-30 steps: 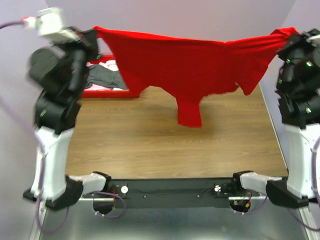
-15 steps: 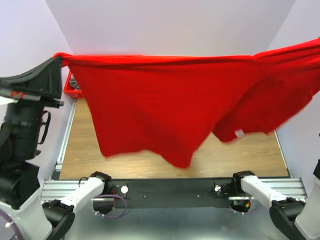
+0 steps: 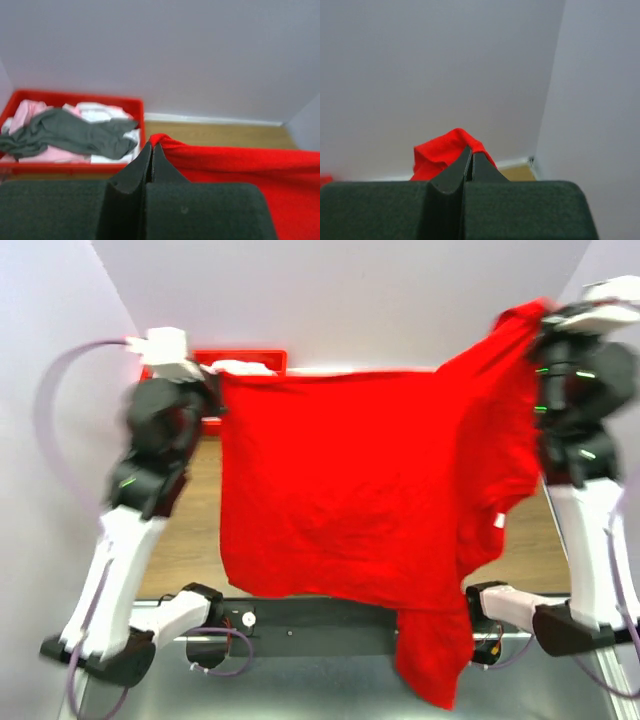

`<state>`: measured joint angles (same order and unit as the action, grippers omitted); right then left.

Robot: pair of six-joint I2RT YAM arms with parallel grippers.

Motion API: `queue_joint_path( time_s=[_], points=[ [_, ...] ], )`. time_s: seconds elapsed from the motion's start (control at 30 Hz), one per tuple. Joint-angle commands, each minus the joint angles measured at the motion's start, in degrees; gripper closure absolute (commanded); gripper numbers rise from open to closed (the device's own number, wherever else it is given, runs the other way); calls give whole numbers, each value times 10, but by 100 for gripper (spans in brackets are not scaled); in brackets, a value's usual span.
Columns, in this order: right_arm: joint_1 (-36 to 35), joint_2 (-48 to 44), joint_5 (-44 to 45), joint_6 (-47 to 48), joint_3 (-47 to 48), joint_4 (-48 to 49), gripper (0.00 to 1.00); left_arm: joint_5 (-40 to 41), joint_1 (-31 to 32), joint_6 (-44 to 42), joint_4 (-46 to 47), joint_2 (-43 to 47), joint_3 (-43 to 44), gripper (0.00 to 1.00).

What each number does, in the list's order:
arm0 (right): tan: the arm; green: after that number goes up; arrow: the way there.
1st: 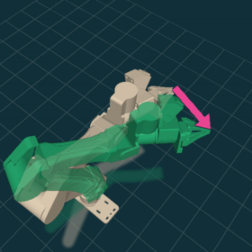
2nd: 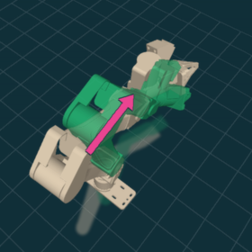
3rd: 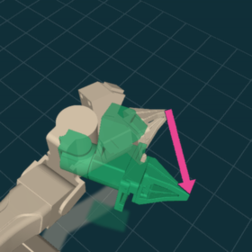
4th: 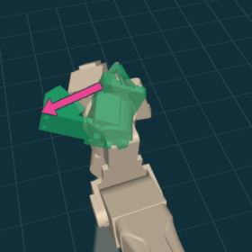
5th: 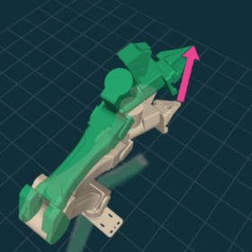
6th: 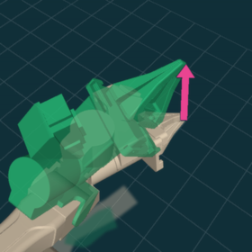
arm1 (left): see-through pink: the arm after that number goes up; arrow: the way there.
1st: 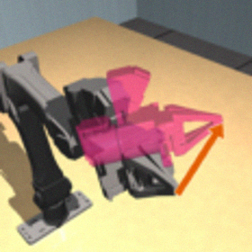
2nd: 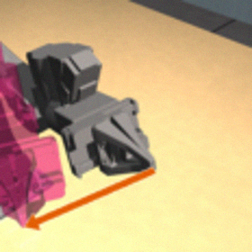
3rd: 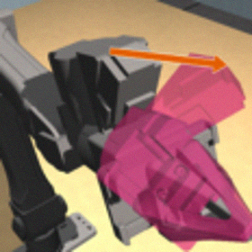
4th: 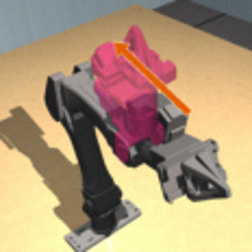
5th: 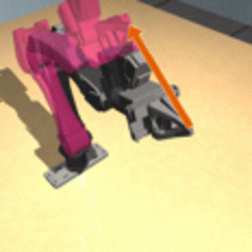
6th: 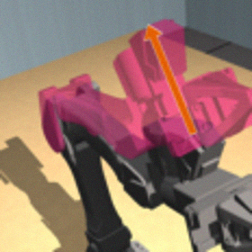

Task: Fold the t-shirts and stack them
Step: Flatten the tshirt out

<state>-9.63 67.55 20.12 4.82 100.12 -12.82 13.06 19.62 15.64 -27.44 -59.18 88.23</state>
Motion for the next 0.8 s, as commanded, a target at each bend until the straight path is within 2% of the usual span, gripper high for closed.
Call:
queue_joint_path(
  time_s=[0.0,0.07,0.1,0.13,0.17,0.2,0.3,0.5,0.77],
  points=[
    [4,52,6,19,-178,58,99,59,-4,6,98,-78,-167,100],
    [5,102,11,15,-266,117,99,50,-7,9,163,-130,-226,100],
    [5,120,13,10,-286,150,99,43,-10,12,173,-197,-230,100],
    [6,162,19,5,-317,188,99,43,-12,12,178,-274,-215,100],
    [6,180,19,5,-317,188,99,48,-13,12,173,-275,-199,100],
    [7,200,24,5,-339,224,99,65,-14,8,167,-345,-182,100],
    [17,265,19,14,-348,271,99,76,-21,-4,178,-435,-126,100],
    [29,375,10,22,-305,292,99,34,-39,-18,199,-529,-41,100],
    [33,400,-30,-24,-288,292,99,13,-52,-23,201,-555,-27,100]
  ],
)
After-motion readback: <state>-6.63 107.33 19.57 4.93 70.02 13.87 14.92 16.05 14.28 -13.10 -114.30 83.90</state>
